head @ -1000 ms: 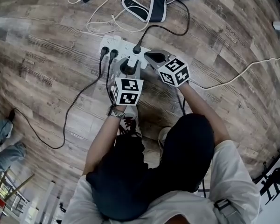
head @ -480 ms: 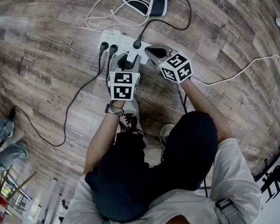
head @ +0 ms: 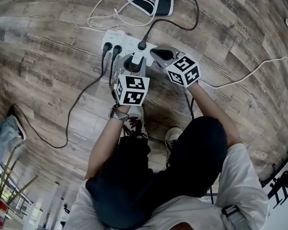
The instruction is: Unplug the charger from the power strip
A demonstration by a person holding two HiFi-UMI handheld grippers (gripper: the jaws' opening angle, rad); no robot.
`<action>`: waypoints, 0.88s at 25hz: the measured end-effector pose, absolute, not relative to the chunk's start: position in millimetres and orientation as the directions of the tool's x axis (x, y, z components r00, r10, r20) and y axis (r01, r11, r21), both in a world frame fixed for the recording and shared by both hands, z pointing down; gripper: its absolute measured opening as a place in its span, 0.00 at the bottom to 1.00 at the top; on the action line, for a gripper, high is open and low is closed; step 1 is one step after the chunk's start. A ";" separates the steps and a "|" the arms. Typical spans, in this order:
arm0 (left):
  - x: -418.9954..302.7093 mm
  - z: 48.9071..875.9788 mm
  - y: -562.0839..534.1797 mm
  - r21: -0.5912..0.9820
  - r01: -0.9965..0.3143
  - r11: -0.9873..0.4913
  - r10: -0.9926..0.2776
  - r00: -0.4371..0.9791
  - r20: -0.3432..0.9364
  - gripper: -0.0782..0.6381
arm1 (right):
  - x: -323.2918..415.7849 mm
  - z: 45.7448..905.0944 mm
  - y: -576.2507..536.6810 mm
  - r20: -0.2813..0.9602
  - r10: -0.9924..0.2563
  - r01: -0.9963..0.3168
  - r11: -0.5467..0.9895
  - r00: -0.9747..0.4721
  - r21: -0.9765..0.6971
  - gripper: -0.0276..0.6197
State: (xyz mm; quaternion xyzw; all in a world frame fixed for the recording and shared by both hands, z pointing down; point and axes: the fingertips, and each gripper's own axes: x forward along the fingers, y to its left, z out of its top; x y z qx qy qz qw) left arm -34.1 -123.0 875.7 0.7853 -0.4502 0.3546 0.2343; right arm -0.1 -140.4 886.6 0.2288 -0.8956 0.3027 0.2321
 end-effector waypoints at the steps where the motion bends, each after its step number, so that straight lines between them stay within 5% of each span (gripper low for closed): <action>1: -34.4 875.9 -123.0 0.045 -0.872 -0.487 -0.542 0.342 0.768 0.31 | -0.4 886.6 -140.3 0.553 -0.270 -0.550 0.712 -0.789 -0.437 0.05; 10: -40.5 875.4 -124.6 0.202 -0.892 -0.404 -0.527 0.407 0.746 0.31 | -0.5 886.4 -141.0 0.540 -0.269 -0.543 0.711 -0.797 -0.447 0.05; 22: -35.4 876.5 -121.3 0.041 -0.857 -0.514 -0.513 0.345 0.786 0.31 | 1.1 886.4 -138.5 0.540 -0.266 -0.544 0.705 -0.798 -0.456 0.05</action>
